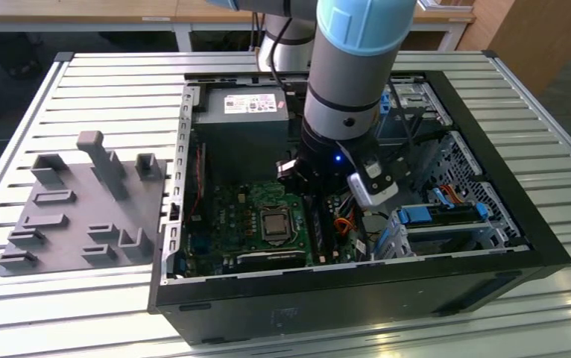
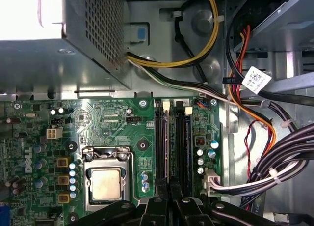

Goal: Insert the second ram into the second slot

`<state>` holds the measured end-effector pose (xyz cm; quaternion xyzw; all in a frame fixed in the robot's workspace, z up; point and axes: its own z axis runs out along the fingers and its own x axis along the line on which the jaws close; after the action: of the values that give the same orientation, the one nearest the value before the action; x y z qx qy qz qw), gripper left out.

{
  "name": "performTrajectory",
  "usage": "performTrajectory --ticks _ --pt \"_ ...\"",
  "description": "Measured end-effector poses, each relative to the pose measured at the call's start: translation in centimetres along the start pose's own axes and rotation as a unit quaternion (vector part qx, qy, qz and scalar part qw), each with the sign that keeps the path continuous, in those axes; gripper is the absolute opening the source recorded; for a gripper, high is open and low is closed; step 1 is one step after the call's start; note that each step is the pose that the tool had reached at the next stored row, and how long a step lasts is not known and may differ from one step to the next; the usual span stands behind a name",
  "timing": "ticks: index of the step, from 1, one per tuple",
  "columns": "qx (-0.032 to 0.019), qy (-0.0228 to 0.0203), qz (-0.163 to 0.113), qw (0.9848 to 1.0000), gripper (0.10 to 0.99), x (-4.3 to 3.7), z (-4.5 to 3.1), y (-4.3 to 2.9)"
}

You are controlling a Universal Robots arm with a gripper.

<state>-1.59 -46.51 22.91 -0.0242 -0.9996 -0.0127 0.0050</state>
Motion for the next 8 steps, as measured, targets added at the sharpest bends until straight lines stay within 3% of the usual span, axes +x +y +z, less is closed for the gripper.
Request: performTrajectory --ticks 8 --pt "0.0015 -0.0001 0.001 1.0000 0.137 0.00 0.25 0.00"
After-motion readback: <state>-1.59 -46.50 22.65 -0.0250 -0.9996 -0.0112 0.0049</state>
